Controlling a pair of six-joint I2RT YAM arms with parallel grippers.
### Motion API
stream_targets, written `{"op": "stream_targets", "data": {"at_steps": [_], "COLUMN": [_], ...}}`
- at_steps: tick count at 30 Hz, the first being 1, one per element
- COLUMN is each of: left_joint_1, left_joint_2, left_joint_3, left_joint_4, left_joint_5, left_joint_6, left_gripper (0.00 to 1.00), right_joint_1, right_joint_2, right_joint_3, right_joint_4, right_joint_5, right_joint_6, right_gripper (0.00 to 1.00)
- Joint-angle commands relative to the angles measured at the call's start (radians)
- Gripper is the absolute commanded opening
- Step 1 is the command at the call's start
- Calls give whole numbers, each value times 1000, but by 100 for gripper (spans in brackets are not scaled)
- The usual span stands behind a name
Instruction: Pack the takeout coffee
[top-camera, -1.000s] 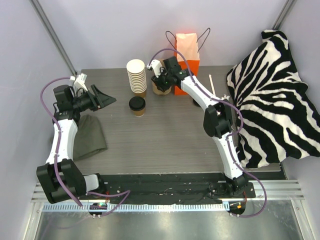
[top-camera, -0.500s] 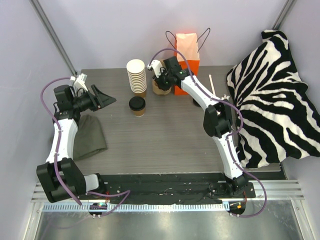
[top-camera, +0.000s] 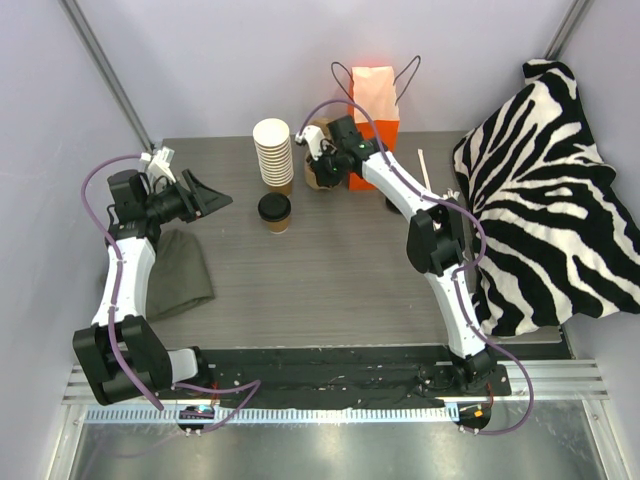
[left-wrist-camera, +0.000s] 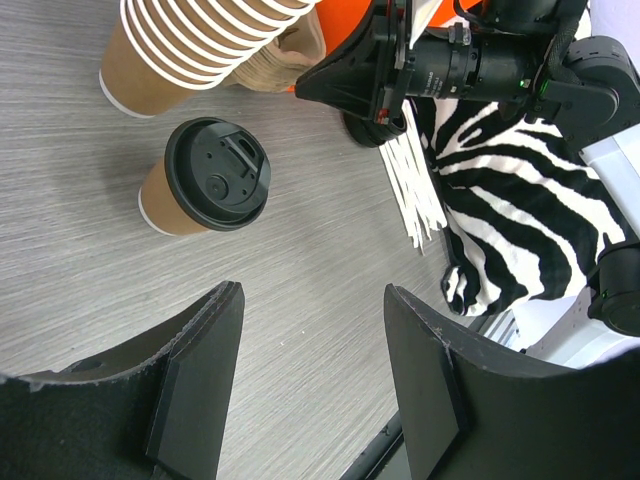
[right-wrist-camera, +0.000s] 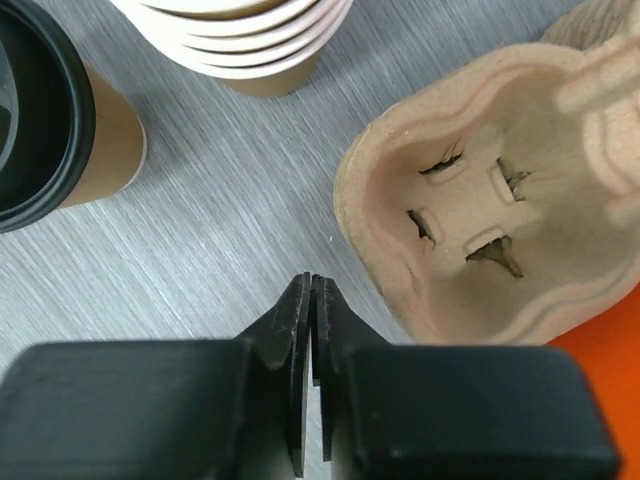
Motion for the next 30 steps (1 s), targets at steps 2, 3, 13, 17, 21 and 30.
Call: {"op": "stream_targets", "data": {"at_steps": [2, 3, 13, 17, 21, 30], "left_joint_1": [0, 0, 0, -1, -1, 0], "left_joint_2": [-9, -10, -9, -6, -3, -1], "left_joint_3": [10, 9, 12, 12, 14, 18], "left_joint_4": [19, 17, 9, 3, 3, 0], "left_joint_5": [8, 8, 8, 8, 8, 9], "left_joint_6": [-3, -3, 11, 13, 14, 7], "left_gripper": [62, 63, 62, 62, 62, 62], "right_joint_1": [-11, -12, -15, -20, -25, -23], "right_joint_2": [-109, -109, -44, -15, 3, -38], "right_joint_3": [6, 7, 24, 24, 20, -17], "right_joint_4": [103, 133, 215, 213, 210, 137], "right_joint_5": [24, 28, 107, 108, 91, 16], "right_joint_6": [128, 164, 156, 123, 108, 80], "right_gripper": [38, 44, 61, 62, 61, 49]}}
